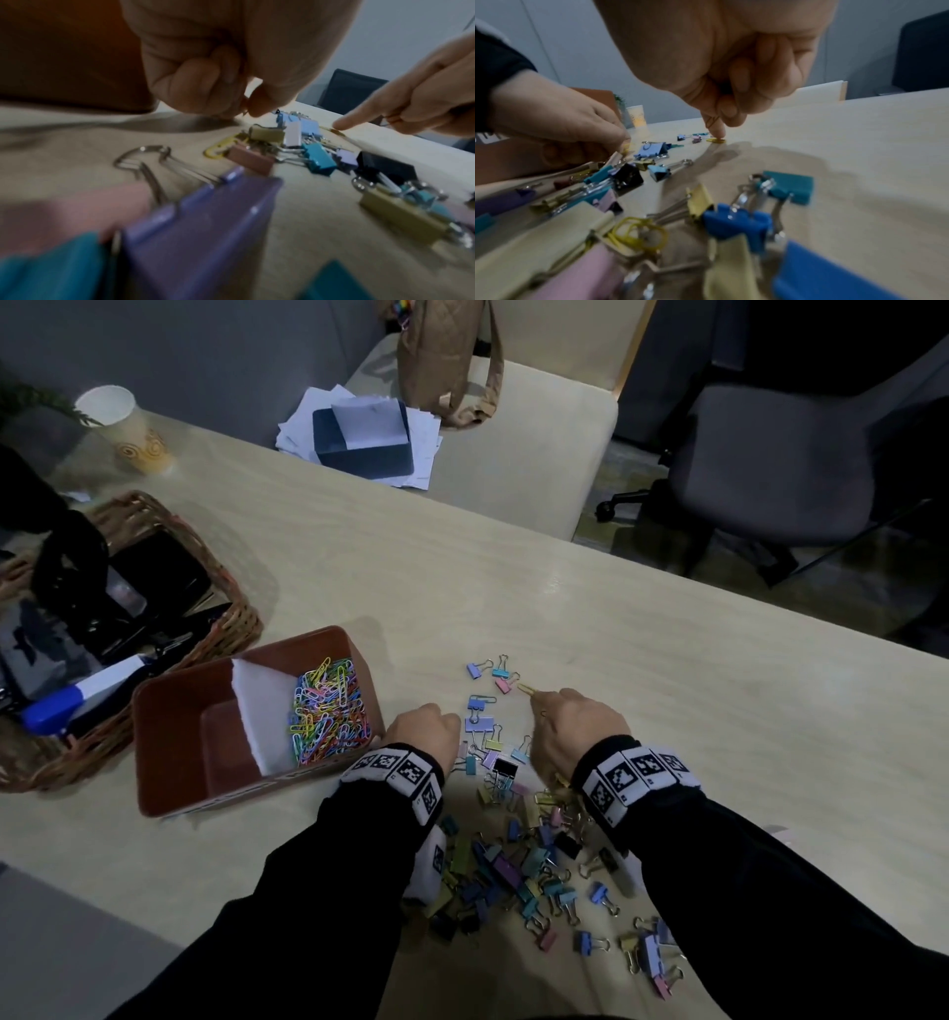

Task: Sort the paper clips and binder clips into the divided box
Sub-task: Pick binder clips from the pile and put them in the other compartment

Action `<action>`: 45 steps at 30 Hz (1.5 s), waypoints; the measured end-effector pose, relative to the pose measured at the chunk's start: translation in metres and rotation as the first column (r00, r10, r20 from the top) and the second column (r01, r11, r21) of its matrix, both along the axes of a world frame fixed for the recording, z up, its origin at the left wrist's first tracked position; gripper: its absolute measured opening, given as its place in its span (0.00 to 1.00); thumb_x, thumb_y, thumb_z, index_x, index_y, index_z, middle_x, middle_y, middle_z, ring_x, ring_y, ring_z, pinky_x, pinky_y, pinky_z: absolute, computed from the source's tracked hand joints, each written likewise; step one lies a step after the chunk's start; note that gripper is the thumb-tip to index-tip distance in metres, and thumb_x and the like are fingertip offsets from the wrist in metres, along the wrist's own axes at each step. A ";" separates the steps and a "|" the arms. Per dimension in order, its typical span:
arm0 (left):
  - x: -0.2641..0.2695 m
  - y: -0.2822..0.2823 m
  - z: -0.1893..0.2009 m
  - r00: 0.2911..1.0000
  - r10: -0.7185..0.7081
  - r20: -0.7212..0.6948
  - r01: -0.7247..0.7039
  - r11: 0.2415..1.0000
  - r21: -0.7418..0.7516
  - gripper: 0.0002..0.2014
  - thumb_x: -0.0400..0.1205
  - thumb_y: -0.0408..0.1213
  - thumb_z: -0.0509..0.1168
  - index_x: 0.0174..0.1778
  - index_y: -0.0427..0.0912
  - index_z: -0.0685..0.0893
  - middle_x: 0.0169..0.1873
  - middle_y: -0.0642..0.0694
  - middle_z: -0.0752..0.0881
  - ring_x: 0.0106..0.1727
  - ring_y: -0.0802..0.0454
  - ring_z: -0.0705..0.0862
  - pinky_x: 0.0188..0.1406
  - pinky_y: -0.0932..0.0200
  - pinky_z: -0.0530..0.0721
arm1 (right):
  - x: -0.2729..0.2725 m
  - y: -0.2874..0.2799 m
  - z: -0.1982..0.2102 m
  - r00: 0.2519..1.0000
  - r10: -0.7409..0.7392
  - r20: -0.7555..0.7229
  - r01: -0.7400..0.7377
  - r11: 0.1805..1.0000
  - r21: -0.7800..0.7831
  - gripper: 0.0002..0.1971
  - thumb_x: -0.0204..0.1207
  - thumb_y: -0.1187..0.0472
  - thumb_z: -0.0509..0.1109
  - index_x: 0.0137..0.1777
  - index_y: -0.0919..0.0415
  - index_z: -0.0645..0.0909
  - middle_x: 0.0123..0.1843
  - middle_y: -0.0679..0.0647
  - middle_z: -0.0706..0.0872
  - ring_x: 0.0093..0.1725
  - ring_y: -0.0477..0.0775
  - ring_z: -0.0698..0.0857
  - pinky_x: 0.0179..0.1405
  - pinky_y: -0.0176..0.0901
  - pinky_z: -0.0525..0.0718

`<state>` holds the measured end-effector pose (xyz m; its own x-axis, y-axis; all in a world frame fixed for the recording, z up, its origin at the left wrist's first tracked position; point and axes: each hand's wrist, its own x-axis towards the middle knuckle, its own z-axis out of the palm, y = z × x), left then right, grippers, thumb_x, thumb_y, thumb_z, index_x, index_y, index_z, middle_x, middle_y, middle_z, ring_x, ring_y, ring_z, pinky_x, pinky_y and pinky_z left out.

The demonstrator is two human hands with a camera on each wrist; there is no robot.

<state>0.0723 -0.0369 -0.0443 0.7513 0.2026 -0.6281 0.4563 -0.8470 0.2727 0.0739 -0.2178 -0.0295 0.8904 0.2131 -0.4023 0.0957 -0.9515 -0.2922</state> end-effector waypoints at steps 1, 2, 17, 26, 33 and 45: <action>-0.001 0.001 0.001 0.999 0.026 0.040 -0.024 0.999 -0.036 0.15 0.86 0.38 0.50 0.53 0.35 0.79 0.54 0.34 0.82 0.57 0.37 0.80 0.54 0.51 0.76 | -0.001 0.002 -0.001 0.999 -0.038 0.005 0.037 0.999 0.016 0.13 0.82 0.59 0.53 0.54 0.58 0.79 0.50 0.54 0.81 0.49 0.60 0.84 0.45 0.45 0.81; -0.002 0.003 0.001 0.995 0.070 0.078 -0.062 0.993 -0.098 0.16 0.86 0.39 0.49 0.49 0.35 0.80 0.49 0.34 0.83 0.53 0.38 0.80 0.51 0.52 0.76 | 0.000 0.004 -0.002 0.997 -0.081 -0.002 0.081 0.996 0.038 0.14 0.82 0.58 0.53 0.53 0.59 0.80 0.50 0.55 0.82 0.49 0.60 0.84 0.47 0.46 0.81; 0.012 -0.006 0.018 0.865 0.493 -0.090 -0.392 0.554 -0.734 0.13 0.79 0.41 0.52 0.29 0.43 0.70 0.26 0.44 0.71 0.24 0.48 0.66 0.26 0.56 0.65 | 0.018 0.004 0.020 0.624 -0.528 -0.577 0.781 0.384 0.493 0.16 0.80 0.61 0.64 0.30 0.61 0.73 0.26 0.51 0.71 0.19 0.49 0.71 0.14 0.34 0.63; 0.028 -0.021 0.005 0.980 -0.028 0.195 0.034 0.999 -0.025 0.14 0.85 0.40 0.51 0.52 0.42 0.82 0.47 0.41 0.87 0.48 0.41 0.84 0.49 0.53 0.83 | 0.041 0.014 -0.006 0.936 -0.332 -0.117 0.335 0.942 0.010 0.09 0.77 0.54 0.67 0.52 0.55 0.72 0.42 0.53 0.83 0.42 0.57 0.84 0.45 0.50 0.87; 0.029 -0.019 0.000 0.966 -0.224 0.130 0.209 0.971 0.118 0.09 0.78 0.48 0.66 0.44 0.46 0.81 0.42 0.45 0.86 0.46 0.44 0.84 0.45 0.56 0.82 | 0.037 0.020 -0.015 0.958 -0.263 -0.112 0.257 0.964 -0.064 0.11 0.80 0.58 0.66 0.58 0.60 0.72 0.47 0.56 0.86 0.41 0.58 0.81 0.37 0.44 0.78; 0.017 -0.006 0.002 0.943 -0.214 0.254 0.198 0.976 0.087 0.05 0.82 0.45 0.63 0.48 0.49 0.79 0.43 0.48 0.86 0.45 0.46 0.83 0.41 0.58 0.79 | 0.034 0.024 -0.008 0.974 -0.100 -0.203 0.068 0.985 -0.161 0.17 0.73 0.66 0.69 0.60 0.65 0.70 0.41 0.57 0.82 0.37 0.59 0.79 0.33 0.46 0.77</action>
